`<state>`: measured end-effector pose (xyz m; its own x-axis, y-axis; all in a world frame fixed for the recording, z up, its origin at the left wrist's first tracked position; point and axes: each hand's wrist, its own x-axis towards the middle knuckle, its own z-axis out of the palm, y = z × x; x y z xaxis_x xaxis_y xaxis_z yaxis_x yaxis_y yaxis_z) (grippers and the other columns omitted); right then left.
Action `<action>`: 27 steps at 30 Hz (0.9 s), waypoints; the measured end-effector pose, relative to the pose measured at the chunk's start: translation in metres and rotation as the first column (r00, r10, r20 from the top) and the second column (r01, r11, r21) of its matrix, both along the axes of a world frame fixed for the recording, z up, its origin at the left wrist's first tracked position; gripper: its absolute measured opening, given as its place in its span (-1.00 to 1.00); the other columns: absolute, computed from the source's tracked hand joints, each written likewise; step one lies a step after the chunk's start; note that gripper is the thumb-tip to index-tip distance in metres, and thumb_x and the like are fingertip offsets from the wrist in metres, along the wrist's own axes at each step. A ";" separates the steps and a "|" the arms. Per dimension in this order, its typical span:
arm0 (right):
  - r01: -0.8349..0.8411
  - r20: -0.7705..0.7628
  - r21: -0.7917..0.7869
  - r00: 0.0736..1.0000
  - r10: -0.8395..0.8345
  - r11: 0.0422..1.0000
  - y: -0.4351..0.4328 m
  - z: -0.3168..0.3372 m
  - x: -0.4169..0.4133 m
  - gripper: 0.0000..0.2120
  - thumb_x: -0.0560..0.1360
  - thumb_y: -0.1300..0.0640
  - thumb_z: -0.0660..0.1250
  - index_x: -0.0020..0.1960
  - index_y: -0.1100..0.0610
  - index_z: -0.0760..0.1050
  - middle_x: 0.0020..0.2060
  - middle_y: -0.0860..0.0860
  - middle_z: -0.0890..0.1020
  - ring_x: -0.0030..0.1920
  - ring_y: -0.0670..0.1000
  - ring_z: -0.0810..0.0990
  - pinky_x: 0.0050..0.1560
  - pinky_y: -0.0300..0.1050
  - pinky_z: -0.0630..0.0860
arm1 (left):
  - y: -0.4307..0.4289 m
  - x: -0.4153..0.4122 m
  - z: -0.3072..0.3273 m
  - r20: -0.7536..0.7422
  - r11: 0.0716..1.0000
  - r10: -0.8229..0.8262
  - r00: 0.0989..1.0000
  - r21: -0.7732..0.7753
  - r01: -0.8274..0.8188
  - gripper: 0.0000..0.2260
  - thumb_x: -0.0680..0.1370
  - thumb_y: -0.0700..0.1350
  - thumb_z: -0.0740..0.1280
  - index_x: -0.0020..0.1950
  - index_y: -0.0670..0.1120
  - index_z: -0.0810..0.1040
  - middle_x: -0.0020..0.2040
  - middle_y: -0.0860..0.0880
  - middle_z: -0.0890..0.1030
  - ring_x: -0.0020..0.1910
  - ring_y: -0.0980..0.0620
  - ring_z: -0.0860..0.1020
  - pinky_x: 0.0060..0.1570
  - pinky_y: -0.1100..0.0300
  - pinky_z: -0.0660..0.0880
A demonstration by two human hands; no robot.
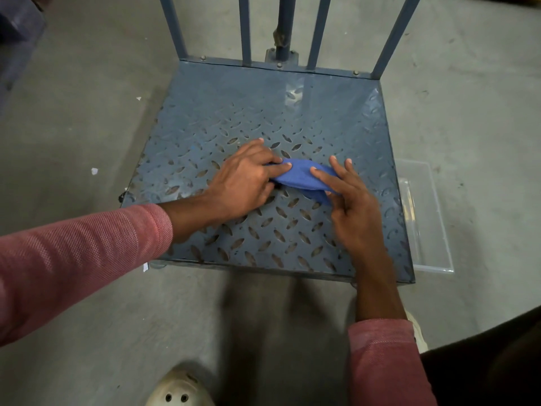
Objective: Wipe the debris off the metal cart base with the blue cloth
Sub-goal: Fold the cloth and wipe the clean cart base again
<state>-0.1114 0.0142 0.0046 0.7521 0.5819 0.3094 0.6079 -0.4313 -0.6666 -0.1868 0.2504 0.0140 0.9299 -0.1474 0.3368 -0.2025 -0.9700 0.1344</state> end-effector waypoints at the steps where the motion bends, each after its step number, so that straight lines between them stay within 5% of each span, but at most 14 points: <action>1: -0.014 0.006 0.013 1.000 0.014 1.000 -0.002 0.000 0.001 -0.53 0.56 0.32 0.18 0.39 0.01 0.55 0.50 0.06 0.42 0.58 0.17 0.23 0.51 -0.41 0.11 | 0.001 0.000 0.001 0.017 0.997 -0.056 0.998 0.053 0.055 -0.54 0.34 -0.32 0.60 0.24 -0.22 0.71 0.12 -0.22 0.73 0.13 -0.26 0.69 0.46 -0.23 0.40; 4: -0.045 0.036 0.015 0.998 0.045 0.999 -0.008 -0.003 0.003 -0.53 0.56 0.39 0.21 0.37 0.05 0.56 0.48 0.06 0.45 0.58 0.19 0.25 0.55 -0.30 0.16 | 0.001 -0.004 0.001 0.029 0.971 -0.181 0.983 0.167 0.174 -0.52 0.28 -0.44 0.59 0.21 -0.31 0.69 0.16 -0.29 0.71 0.14 -0.33 0.70 0.32 -0.31 0.44; 7: -0.025 0.029 -0.036 0.999 0.026 0.999 -0.013 -0.009 0.001 -0.47 0.51 0.42 0.18 0.36 0.02 0.58 0.49 0.03 0.44 0.57 0.17 0.25 0.55 -0.32 0.14 | -0.002 -0.008 -0.006 0.009 0.947 -0.208 0.978 0.254 0.199 -0.60 0.47 -0.38 0.25 0.28 -0.35 0.63 0.25 -0.35 0.65 0.23 -0.36 0.65 0.31 -0.31 0.39; 9: -0.012 -0.066 -0.085 0.998 0.007 0.996 -0.015 -0.008 -0.003 -0.39 0.41 0.38 0.11 0.34 -0.01 0.59 0.51 0.01 0.41 0.59 0.14 0.20 0.54 -0.36 0.07 | -0.009 -0.018 -0.010 -0.079 0.927 -0.172 0.982 0.324 0.189 -0.47 0.48 -0.28 0.04 0.36 -0.38 0.56 0.35 -0.39 0.57 0.33 -0.37 0.58 0.36 -0.28 0.36; 12: 0.016 -0.229 -0.099 0.973 -0.038 0.995 -0.013 0.006 -0.003 -0.38 0.32 0.32 0.04 0.22 0.04 0.65 0.50 0.05 0.40 0.61 0.13 0.15 0.43 -0.56 0.00 | -0.018 -0.032 -0.016 -0.136 0.922 -0.082 0.987 0.367 0.127 -0.42 0.51 -0.19 0.01 0.46 -0.40 0.46 0.47 -0.41 0.44 0.48 -0.38 0.44 0.49 -0.25 0.32; 15: 0.060 -0.194 -0.075 0.978 -0.073 0.995 0.005 0.030 -0.008 -0.51 0.38 0.28 0.10 0.16 0.13 0.67 0.50 0.11 0.40 0.61 0.13 0.16 0.58 -0.18 0.10 | -0.030 -0.033 -0.012 -0.145 0.971 -0.027 0.989 0.233 0.060 -0.42 0.55 -0.09 0.04 0.42 -0.41 0.48 0.47 -0.41 0.45 0.50 -0.39 0.42 0.53 -0.24 0.24; 18: 0.010 -0.077 -0.109 0.997 -0.019 0.994 0.037 0.044 -0.014 -0.56 0.57 0.27 0.17 0.42 0.11 0.51 0.55 0.06 0.32 0.63 0.09 0.08 0.61 -0.11 -0.09 | -0.038 -0.026 -0.004 -0.178 0.995 0.001 0.984 0.102 0.017 -0.44 0.60 -0.05 0.03 0.40 -0.40 0.49 0.47 -0.42 0.44 0.54 -0.37 0.37 0.59 -0.18 0.20; 21: -0.026 -0.029 -0.252 0.999 0.019 0.967 0.046 0.022 -0.010 -0.53 0.71 0.05 0.08 0.62 -0.04 0.18 0.64 -0.03 0.11 0.65 0.03 -0.10 0.64 0.08 -0.12 | -0.033 -0.024 -0.008 -0.229 1.000 -0.001 0.973 -0.001 0.000 -0.41 0.72 0.10 0.03 0.56 -0.34 0.29 0.64 -0.36 0.18 0.68 -0.27 0.09 0.65 -0.16 0.09; 24: 0.028 0.061 -0.473 0.998 0.002 0.881 0.038 -0.007 -0.006 -0.48 0.73 -0.14 -0.12 0.66 -0.11 -0.09 0.65 -0.10 -0.10 0.63 0.04 -0.28 0.62 0.20 -0.18 | -0.024 -0.028 -0.019 -0.277 0.993 0.000 0.961 0.114 0.033 -0.19 0.70 0.34 -0.04 0.70 -0.25 -0.13 0.71 -0.20 -0.17 0.70 -0.11 -0.22 0.68 -0.09 -0.10; 27: 0.018 0.072 -0.512 0.997 0.022 0.859 0.040 -0.007 -0.005 -0.48 0.72 -0.15 -0.16 0.66 -0.13 -0.15 0.65 -0.13 -0.16 0.62 0.02 -0.34 0.60 0.15 -0.27 | -0.021 -0.027 -0.020 -0.325 0.990 0.002 0.946 0.136 0.045 -0.13 0.67 0.41 -0.07 0.69 -0.21 -0.25 0.70 -0.16 -0.28 0.68 -0.08 -0.31 0.68 -0.07 -0.18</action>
